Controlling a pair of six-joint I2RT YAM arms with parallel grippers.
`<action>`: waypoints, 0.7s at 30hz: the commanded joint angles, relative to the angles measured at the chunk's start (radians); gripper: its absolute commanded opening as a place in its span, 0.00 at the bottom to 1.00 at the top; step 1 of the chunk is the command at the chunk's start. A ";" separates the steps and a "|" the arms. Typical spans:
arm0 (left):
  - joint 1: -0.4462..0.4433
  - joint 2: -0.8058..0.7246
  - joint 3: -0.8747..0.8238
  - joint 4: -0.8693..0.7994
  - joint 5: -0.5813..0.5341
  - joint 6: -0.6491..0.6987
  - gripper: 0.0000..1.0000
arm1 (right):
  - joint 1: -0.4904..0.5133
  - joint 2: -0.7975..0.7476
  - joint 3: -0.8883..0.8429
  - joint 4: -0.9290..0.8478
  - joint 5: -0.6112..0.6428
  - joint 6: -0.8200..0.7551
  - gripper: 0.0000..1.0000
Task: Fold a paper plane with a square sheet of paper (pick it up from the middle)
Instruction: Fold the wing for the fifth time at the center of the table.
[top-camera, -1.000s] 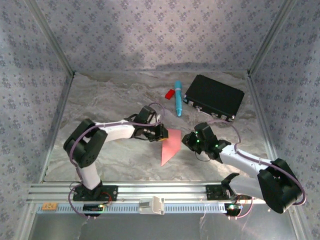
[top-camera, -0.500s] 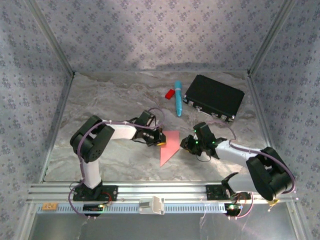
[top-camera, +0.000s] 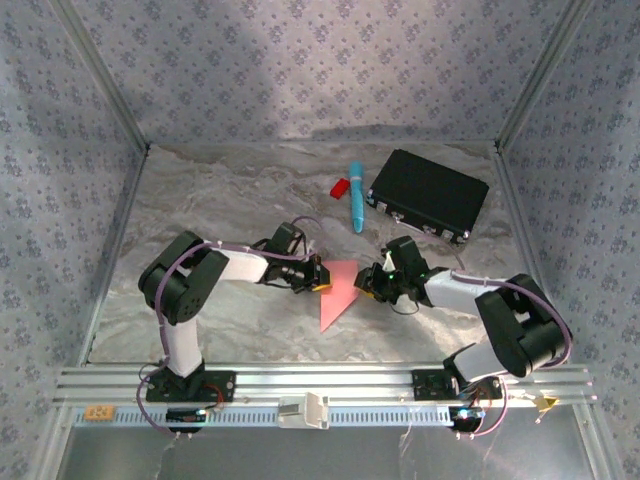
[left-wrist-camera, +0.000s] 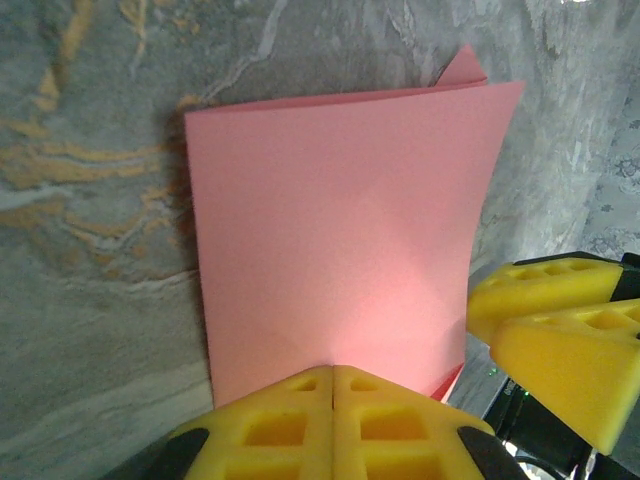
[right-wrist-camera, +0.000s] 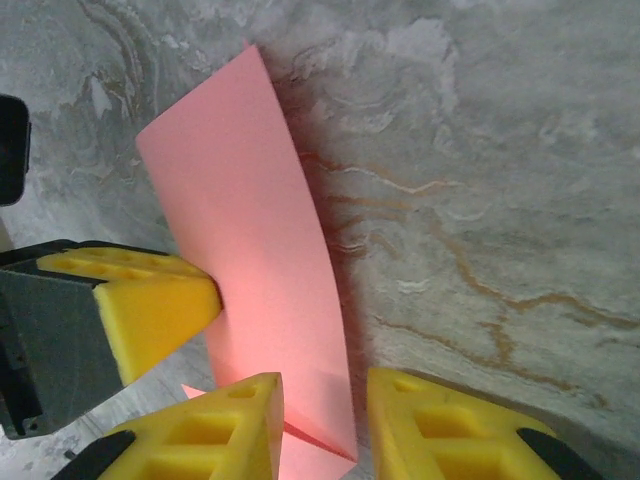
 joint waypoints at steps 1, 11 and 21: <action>0.007 0.035 -0.025 -0.016 -0.025 -0.006 0.06 | -0.008 0.016 0.008 0.026 -0.035 -0.006 0.29; 0.007 0.031 -0.025 -0.018 -0.025 -0.008 0.06 | -0.022 0.021 -0.010 0.039 -0.041 0.017 0.29; 0.008 0.027 -0.026 0.017 -0.004 -0.029 0.06 | -0.034 0.059 -0.030 0.206 -0.135 0.051 0.28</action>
